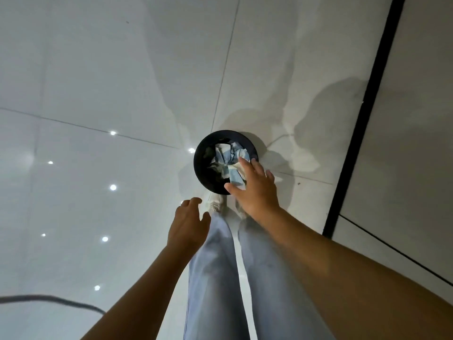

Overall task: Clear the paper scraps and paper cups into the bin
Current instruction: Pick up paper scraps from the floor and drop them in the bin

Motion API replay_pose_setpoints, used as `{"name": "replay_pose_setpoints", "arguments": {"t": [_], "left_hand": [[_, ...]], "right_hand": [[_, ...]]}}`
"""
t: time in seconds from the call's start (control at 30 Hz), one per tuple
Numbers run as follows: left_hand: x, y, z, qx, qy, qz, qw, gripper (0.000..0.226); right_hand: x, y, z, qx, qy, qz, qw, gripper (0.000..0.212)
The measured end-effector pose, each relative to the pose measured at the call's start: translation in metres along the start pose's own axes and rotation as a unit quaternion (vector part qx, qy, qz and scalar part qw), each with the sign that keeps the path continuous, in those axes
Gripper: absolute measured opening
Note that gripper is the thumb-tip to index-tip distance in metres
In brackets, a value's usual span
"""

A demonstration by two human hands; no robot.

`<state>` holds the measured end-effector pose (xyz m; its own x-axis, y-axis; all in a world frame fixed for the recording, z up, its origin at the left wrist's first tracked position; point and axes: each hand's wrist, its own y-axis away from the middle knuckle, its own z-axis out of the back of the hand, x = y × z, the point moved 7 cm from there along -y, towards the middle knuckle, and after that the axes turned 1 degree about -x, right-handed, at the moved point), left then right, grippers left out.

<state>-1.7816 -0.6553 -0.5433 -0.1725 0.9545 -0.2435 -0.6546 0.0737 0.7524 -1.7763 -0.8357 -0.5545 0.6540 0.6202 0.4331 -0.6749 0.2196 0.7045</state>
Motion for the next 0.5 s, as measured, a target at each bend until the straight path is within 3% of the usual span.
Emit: {"name": "replay_pose_setpoints", "arguments": {"t": [0.1, 0.27, 0.5], "left_hand": [[0.004, 0.022, 0.013, -0.037, 0.019, -0.001, 0.999, 0.039], [-0.004, 0.078, 0.05, -0.088, 0.004, -0.024, 0.996, 0.033], [0.033, 0.174, 0.1, -0.158, 0.007, 0.013, 0.987, 0.031]], "right_hand": [[0.008, 0.001, -0.002, 0.058, 0.059, -0.016, 0.996, 0.072], [0.049, 0.042, 0.014, 0.068, 0.095, 0.067, 0.991, 0.06], [0.137, 0.152, -0.001, 0.114, 0.297, 0.213, 0.924, 0.054]]}}
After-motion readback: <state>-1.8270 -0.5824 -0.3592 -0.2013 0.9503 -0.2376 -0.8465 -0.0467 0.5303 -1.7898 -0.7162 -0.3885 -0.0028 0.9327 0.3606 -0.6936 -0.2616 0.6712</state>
